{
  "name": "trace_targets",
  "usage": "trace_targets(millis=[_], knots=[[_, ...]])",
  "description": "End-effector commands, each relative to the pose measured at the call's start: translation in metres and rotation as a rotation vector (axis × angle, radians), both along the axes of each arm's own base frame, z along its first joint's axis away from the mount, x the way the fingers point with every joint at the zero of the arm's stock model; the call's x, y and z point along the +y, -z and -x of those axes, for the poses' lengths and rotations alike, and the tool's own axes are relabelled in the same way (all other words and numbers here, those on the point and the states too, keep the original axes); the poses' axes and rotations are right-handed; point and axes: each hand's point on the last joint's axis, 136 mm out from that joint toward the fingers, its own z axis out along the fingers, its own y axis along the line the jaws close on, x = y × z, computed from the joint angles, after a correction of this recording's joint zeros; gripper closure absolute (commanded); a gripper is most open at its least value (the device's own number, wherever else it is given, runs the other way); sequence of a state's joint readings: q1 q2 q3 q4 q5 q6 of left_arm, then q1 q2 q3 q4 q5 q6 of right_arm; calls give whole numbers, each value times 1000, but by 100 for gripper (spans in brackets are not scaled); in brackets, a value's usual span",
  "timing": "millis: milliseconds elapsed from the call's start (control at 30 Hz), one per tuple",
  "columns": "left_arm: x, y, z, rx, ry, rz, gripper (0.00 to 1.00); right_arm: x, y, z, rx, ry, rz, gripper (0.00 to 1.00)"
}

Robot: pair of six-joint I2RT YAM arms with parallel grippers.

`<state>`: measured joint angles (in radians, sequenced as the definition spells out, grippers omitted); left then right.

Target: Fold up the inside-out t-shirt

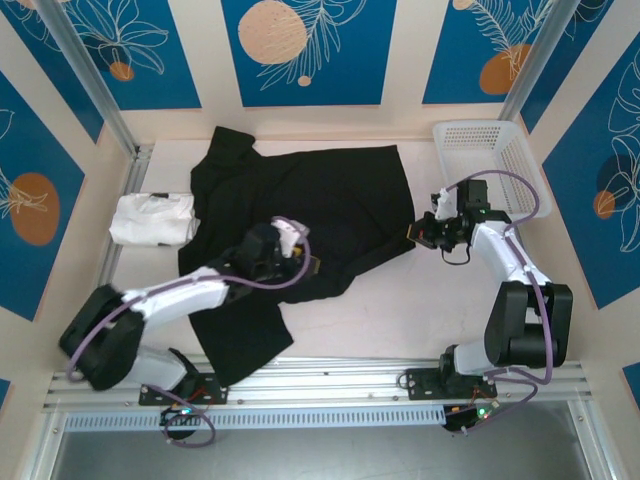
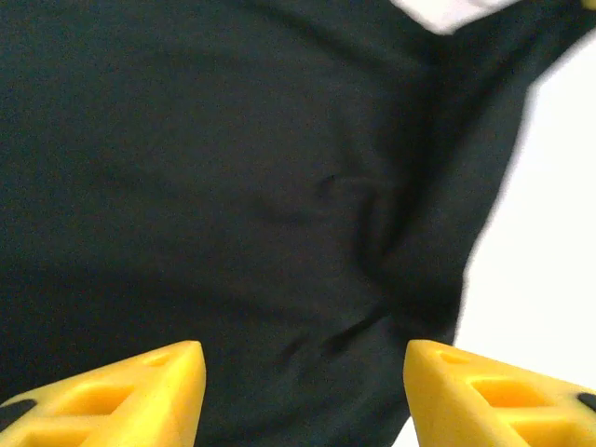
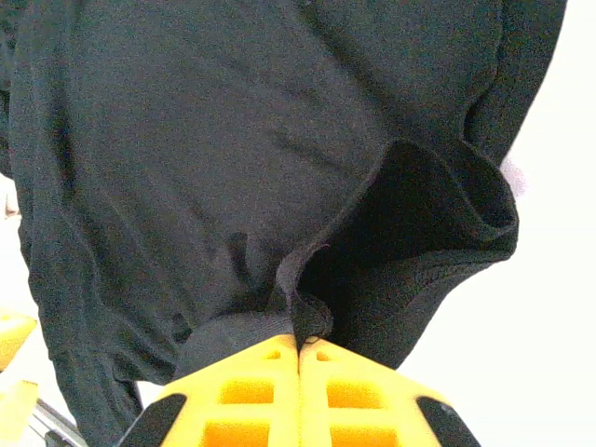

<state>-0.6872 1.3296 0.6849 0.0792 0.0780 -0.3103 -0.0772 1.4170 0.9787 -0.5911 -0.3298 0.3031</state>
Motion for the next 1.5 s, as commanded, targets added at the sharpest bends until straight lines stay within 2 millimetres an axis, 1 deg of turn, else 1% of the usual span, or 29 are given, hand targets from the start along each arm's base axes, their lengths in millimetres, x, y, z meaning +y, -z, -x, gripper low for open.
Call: trace_targets(millis=[0,33,100,167,267,333,467,533,633,667,733,800,833,867,900,967,1067,1133,1167,1267,1333,1400,1467], knots=[[94,58,18,269,-343,-117,42,2,-3,3,-15,-1,-8,100],[102,61,17,288,-367,-101,42,2,-4,1,-18,-1,-10,100],[105,65,13,323,-378,-86,41,2,-4,0,-22,-4,-15,100],[103,70,1,342,-387,-93,41,3,-3,0,-20,-6,-18,100],[100,75,-26,322,-414,-100,40,4,-3,2,-24,-7,-20,100],[90,80,-41,333,-397,-90,40,4,-5,3,-28,-9,-21,100],[60,96,-67,394,-349,-56,40,3,-9,3,-39,-6,-19,100],[44,96,-83,391,-321,-55,40,1,-10,3,-42,2,-19,100],[18,92,-115,391,-279,-40,40,-1,-10,2,-46,10,-17,100],[14,88,-124,386,-270,-44,40,-2,-10,2,-47,14,-15,100],[15,74,-136,349,-268,-84,39,-4,-9,2,-46,23,-14,100],[25,57,-135,290,-283,-113,38,-3,-9,2,-50,24,-17,100],[35,49,-128,268,-294,-135,38,-3,-10,3,-51,26,-19,100],[44,47,-116,263,-301,-155,38,-3,-10,3,-54,26,-19,100],[55,45,-101,262,-311,-175,37,-3,-10,3,-54,26,-19,100],[76,47,-64,272,-337,-210,37,-3,-10,4,-58,29,-15,100],[114,58,1,307,-390,-298,36,-4,-13,5,-73,31,-12,100],[133,63,37,337,-411,-356,36,-3,-15,5,-79,29,-12,100],[139,65,54,351,-410,-386,35,-3,-15,5,-79,30,-13,100],[145,69,93,402,-391,-453,34,-2,-17,5,-88,28,-20,100],[142,75,112,446,-375,-459,34,-2,-17,5,-87,28,-18,100],[139,81,126,477,-369,-459,33,-2,-17,6,-90,30,-14,100],[139,87,134,492,-364,-462,33,-1,-18,6,-91,26,-18,100]])
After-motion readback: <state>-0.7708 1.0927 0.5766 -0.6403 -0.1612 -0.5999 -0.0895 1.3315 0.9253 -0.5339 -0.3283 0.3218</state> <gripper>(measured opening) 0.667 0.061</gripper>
